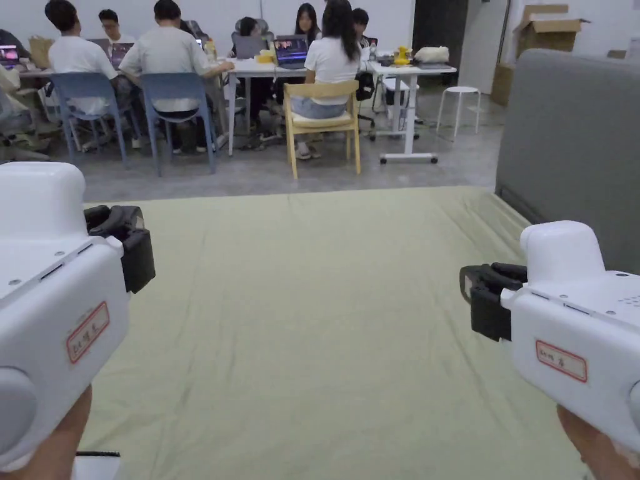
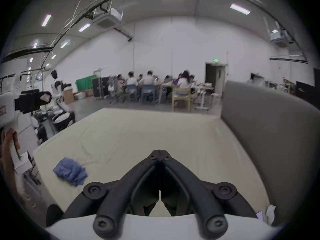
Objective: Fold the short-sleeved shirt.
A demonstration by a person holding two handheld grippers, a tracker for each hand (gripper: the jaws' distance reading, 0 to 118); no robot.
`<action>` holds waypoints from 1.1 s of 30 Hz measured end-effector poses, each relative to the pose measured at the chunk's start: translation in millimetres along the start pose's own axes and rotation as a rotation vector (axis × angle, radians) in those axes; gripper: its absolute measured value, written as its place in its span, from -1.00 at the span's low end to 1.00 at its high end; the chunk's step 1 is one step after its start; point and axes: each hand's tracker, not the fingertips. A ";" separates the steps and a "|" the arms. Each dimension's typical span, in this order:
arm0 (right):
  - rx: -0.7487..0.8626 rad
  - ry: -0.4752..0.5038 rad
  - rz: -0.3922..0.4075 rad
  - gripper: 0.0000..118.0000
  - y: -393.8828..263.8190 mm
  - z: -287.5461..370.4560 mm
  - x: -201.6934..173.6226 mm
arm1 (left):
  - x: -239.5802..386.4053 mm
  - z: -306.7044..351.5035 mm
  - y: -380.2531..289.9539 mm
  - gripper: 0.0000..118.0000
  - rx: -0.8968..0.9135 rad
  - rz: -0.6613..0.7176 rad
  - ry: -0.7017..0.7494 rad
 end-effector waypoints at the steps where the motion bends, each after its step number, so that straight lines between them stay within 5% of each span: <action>1: 0.032 -0.024 -0.001 -0.96 8.1 3.4 8.0 | 4.9 -3.3 5.7 -1.00 0.018 -0.004 0.005; 11: 0.245 -0.223 -0.024 -0.94 46.6 -0.7 49.9 | 19.5 -55.1 23.0 -1.00 0.029 -0.042 0.041; 12: 0.264 -0.250 -0.028 -0.70 48.0 -1.7 50.4 | 18.3 -56.6 23.4 -0.98 0.027 -0.030 0.055; 13: 0.270 -0.277 -0.022 -0.22 49.8 -3.8 50.8 | 16.2 -57.0 23.4 -0.64 0.026 -0.009 0.047; 14: 0.253 -0.287 -0.017 0.66 51.7 -7.8 51.3 | 13.1 -58.7 22.9 0.33 0.014 0.001 0.046; 15: 0.234 -0.280 -0.013 1.00 53.5 -11.1 51.8 | 10.7 -61.2 20.6 0.90 -0.002 0.020 0.047; 33: 0.266 -0.232 0.001 1.00 58.2 -1.4 25.4 | 1.7 -35.2 20.5 1.00 0.049 -0.006 0.116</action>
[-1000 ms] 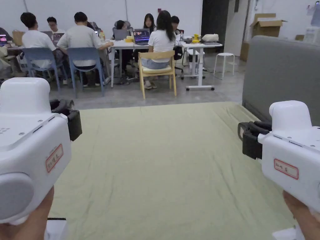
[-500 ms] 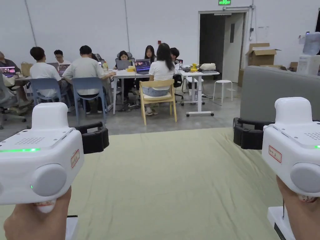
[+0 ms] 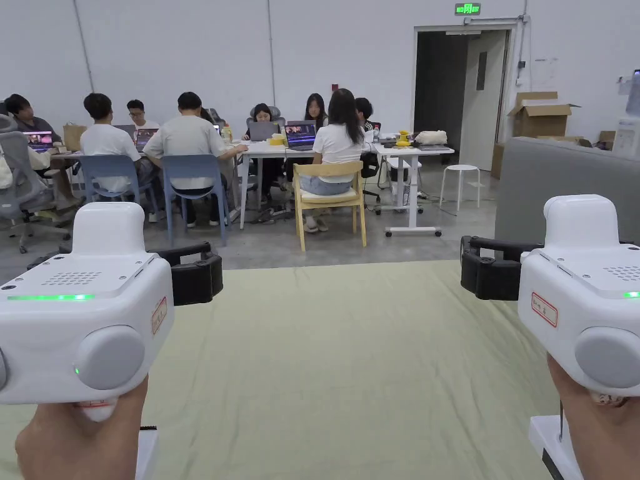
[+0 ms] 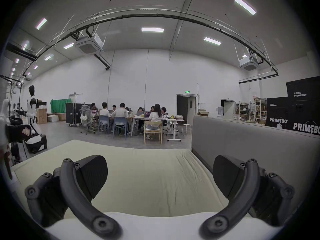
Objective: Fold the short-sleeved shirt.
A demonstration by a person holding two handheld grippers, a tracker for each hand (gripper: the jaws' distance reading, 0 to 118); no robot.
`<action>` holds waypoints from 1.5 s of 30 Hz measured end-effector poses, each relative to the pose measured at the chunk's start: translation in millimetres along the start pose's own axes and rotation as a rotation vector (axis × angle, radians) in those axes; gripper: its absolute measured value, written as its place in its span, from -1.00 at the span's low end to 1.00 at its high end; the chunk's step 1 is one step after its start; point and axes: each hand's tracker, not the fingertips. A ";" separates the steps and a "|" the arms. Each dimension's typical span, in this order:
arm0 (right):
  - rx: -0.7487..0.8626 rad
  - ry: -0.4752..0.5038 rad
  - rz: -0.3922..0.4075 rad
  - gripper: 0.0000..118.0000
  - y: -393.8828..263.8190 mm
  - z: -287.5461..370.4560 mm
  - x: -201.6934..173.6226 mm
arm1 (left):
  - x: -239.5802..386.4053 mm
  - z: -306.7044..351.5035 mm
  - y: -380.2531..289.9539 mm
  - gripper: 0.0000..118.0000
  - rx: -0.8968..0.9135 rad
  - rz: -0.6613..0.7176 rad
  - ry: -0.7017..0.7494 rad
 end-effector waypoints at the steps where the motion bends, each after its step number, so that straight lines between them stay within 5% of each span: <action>1: -0.001 0.001 0.001 1.00 0.1 0.3 -0.7 | -0.1 0.8 -0.1 1.00 0.000 -0.001 0.003; 45: 0.004 0.006 0.041 1.00 -4.9 7.1 -14.2 | -12.9 17.7 0.7 1.00 0.036 0.012 0.016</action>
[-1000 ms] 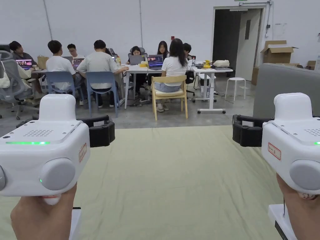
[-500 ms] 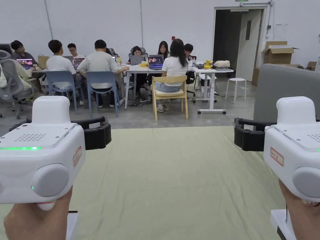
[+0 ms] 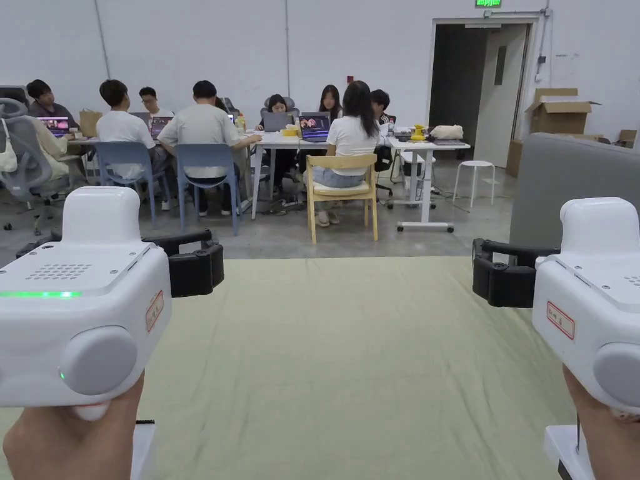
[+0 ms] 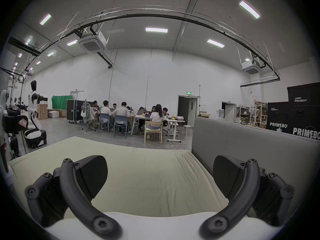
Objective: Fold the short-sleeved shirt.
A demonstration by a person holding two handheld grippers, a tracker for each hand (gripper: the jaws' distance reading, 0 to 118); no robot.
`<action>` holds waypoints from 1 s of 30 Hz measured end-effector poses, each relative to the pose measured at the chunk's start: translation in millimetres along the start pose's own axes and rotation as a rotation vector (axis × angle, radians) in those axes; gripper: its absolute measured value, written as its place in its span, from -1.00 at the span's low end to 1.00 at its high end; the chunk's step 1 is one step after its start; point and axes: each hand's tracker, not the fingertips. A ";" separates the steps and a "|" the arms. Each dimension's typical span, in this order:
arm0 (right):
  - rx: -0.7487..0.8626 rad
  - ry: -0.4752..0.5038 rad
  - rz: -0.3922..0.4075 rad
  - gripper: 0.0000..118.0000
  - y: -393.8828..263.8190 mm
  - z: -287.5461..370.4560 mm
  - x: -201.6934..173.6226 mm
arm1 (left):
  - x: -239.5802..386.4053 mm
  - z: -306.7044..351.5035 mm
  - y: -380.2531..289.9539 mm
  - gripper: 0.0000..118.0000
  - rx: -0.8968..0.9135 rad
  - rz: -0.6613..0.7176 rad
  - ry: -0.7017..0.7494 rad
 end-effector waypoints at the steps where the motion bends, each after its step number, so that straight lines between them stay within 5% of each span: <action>1: 0.002 0.000 0.002 1.00 0.2 0.2 -0.1 | 0.2 0.1 0.3 1.00 0.000 -0.001 0.002; 30: 0.000 0.003 0.022 1.00 -0.9 0.7 -2.9 | -3.6 6.1 4.2 1.00 0.015 0.006 0.009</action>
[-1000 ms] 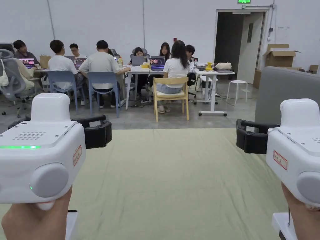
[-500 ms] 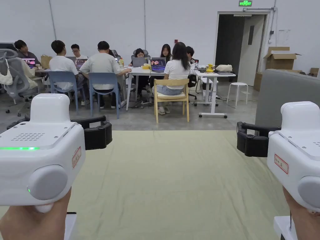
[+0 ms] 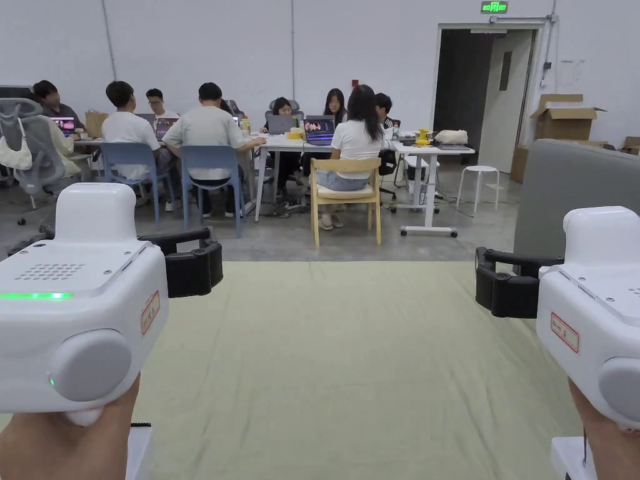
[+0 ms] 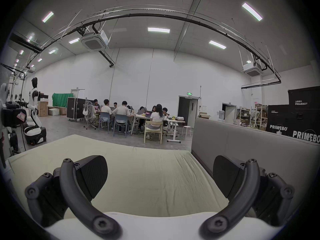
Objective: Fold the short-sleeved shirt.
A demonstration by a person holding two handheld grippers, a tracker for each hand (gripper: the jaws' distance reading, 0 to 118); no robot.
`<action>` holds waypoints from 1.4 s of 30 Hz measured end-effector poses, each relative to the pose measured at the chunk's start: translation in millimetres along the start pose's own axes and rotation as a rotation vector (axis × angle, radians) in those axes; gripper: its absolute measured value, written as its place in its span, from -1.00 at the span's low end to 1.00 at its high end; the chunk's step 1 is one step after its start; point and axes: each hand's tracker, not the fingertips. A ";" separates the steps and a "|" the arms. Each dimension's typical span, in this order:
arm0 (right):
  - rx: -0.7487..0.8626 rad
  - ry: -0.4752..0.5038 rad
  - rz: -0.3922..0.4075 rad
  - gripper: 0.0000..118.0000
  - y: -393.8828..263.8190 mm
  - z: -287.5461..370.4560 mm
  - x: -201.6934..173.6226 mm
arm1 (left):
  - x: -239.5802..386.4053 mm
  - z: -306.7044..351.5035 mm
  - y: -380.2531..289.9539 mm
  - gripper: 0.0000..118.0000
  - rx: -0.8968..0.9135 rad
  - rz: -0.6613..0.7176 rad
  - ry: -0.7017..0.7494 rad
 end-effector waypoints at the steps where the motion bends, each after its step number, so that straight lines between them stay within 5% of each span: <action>1: 0.001 0.000 0.001 1.00 0.1 0.1 -0.2 | -0.5 0.2 0.0 1.00 0.001 -0.001 0.000; 42: -0.039 0.005 0.062 1.00 -3.9 -3.0 -9.3 | -6.4 2.3 -1.7 1.00 0.000 0.017 0.003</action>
